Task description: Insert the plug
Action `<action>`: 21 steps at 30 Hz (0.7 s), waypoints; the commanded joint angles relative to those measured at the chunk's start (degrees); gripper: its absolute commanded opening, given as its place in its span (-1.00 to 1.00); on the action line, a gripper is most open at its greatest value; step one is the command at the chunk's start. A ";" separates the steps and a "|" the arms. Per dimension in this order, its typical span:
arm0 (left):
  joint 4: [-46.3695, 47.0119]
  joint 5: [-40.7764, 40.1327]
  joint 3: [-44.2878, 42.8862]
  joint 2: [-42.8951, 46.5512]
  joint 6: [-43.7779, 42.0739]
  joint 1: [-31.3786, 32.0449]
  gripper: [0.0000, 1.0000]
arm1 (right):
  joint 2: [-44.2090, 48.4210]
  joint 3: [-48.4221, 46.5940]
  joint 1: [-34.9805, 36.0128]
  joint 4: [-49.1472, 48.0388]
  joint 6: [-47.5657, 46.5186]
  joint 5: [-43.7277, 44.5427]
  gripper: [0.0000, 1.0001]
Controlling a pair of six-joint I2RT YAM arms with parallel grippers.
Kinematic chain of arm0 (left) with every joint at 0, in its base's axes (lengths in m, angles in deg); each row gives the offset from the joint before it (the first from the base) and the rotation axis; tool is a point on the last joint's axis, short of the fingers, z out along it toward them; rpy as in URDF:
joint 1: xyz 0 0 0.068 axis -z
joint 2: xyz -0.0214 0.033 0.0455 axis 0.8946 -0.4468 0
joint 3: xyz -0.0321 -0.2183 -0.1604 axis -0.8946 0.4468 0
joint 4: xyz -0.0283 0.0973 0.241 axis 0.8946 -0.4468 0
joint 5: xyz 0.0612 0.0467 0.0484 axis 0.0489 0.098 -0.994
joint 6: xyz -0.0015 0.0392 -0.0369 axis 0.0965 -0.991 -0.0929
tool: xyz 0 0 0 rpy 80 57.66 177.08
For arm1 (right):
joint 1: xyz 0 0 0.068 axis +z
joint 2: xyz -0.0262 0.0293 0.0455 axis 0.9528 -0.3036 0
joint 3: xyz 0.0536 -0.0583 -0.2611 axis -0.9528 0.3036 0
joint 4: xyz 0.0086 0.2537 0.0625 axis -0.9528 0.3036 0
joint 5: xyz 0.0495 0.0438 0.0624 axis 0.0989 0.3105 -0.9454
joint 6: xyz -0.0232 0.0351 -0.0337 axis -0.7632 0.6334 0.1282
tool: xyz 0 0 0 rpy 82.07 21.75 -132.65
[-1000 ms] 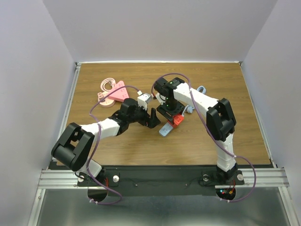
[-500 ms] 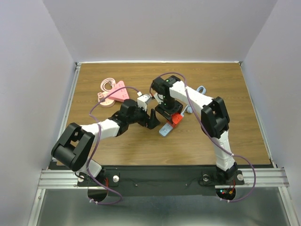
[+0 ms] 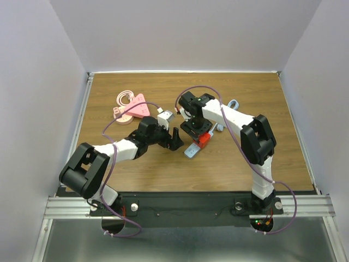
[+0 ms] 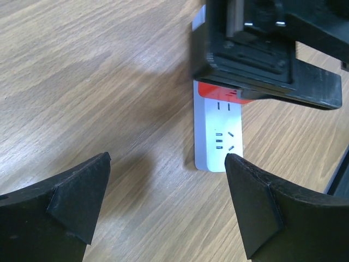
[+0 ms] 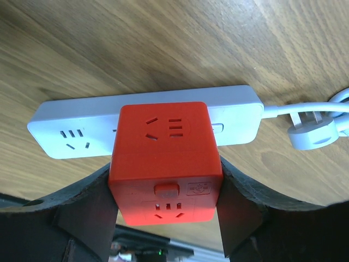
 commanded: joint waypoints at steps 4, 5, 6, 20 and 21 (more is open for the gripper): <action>2.11 -1.33 -0.35 3.56 0.57 -0.43 0.95 | -4.09 11.04 -2.03 -18.32 3.60 6.75 -0.99; 2.11 -1.68 -0.44 3.56 0.92 -0.43 0.95 | -3.65 11.05 -2.03 -18.59 4.21 6.92 -0.99; 2.02 -2.55 -0.61 3.91 1.36 -0.43 0.95 | -3.30 10.87 -2.11 -18.94 4.48 6.83 -0.99; -7.38 -10.90 -8.08 7.34 4.35 -1.22 0.97 | 7.07 4.19 -2.20 -21.67 6.50 7.88 0.32; -7.90 -11.95 -9.22 7.69 4.61 -1.22 0.97 | 7.68 3.93 -2.20 -21.84 6.33 8.50 0.37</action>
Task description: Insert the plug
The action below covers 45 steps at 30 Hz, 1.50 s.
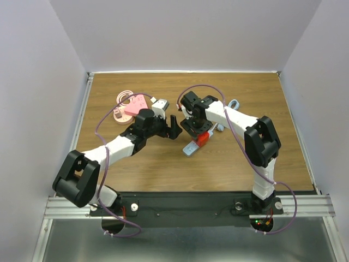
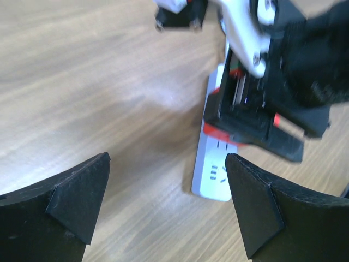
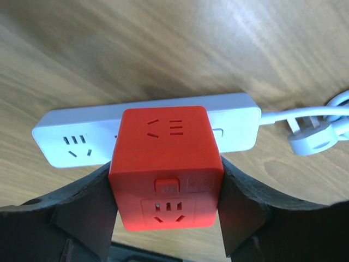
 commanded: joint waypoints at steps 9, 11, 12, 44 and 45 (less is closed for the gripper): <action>-11.81 -9.84 -14.20 5.10 -0.59 -1.68 0.97 | 11.31 -1.76 -2.75 -16.63 1.46 6.35 0.96; -14.01 -11.34 -15.97 5.98 -0.42 -2.30 0.97 | 12.81 -0.70 -2.93 -17.16 1.64 6.88 1.00; -15.07 -13.18 -17.54 6.51 -0.33 -2.74 0.97 | 14.64 0.00 -3.19 -17.69 2.25 8.01 1.00; -26.77 -39.82 -28.45 23.48 0.11 -17.60 0.97 | 50.07 33.58 -26.75 -48.63 18.96 17.16 1.00; -26.85 -40.26 -28.72 23.21 0.11 -17.60 0.97 | 50.43 33.40 -26.75 -48.63 18.61 17.42 1.00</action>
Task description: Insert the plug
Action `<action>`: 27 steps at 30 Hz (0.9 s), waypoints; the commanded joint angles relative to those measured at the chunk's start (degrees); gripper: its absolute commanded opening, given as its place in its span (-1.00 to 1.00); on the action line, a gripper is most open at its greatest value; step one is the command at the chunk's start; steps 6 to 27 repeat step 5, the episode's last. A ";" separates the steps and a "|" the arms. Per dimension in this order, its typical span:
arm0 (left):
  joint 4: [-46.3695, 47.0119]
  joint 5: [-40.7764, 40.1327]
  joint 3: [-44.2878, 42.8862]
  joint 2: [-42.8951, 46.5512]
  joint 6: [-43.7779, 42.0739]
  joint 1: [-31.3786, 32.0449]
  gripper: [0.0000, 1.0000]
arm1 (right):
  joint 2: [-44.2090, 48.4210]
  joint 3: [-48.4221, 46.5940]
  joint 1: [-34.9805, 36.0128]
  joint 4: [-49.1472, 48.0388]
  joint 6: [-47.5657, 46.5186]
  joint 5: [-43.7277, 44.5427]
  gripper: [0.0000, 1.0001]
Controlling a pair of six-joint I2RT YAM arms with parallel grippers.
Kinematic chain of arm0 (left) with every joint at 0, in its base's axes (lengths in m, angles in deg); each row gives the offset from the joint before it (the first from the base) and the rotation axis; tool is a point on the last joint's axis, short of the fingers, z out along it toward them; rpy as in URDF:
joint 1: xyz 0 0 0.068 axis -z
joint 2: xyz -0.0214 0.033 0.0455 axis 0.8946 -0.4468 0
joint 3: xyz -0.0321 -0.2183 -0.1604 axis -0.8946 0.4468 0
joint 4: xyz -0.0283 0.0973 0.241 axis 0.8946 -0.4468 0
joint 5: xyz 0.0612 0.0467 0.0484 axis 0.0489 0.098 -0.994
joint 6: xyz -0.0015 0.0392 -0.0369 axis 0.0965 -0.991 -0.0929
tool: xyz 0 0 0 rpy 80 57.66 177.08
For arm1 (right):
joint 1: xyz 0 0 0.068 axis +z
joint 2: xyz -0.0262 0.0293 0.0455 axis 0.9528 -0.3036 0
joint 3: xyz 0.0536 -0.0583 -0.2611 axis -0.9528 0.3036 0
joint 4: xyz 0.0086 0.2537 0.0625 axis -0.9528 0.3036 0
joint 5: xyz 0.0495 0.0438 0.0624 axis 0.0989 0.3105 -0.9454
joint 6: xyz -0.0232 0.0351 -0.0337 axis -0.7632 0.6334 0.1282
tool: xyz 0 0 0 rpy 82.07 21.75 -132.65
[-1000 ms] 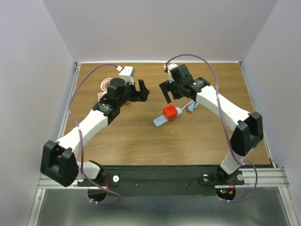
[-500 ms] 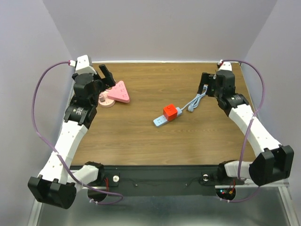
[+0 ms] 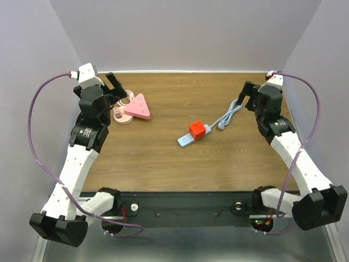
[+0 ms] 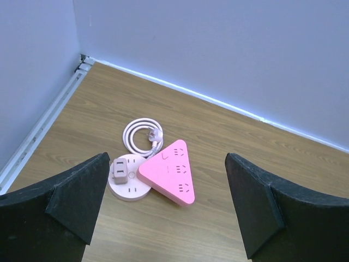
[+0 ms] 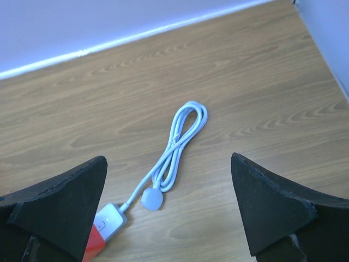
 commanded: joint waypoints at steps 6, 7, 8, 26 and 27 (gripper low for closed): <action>2.85 -3.75 -4.03 -0.64 -0.46 -0.11 0.97 | 4.03 0.01 -0.45 -4.50 -1.71 5.47 1.00; 2.85 -3.75 -4.03 -0.64 -0.46 -0.11 0.97 | 4.03 0.01 -0.45 -4.50 -1.71 5.47 1.00; 2.85 -3.75 -4.03 -0.64 -0.46 -0.11 0.97 | 4.03 0.01 -0.45 -4.50 -1.71 5.47 1.00; 2.85 -3.75 -4.03 -0.64 -0.46 -0.11 0.97 | 4.03 0.01 -0.45 -4.50 -1.71 5.47 1.00; 2.85 -3.75 -4.03 -0.64 -0.46 -0.11 0.97 | 4.03 0.01 -0.45 -4.50 -1.71 5.47 1.00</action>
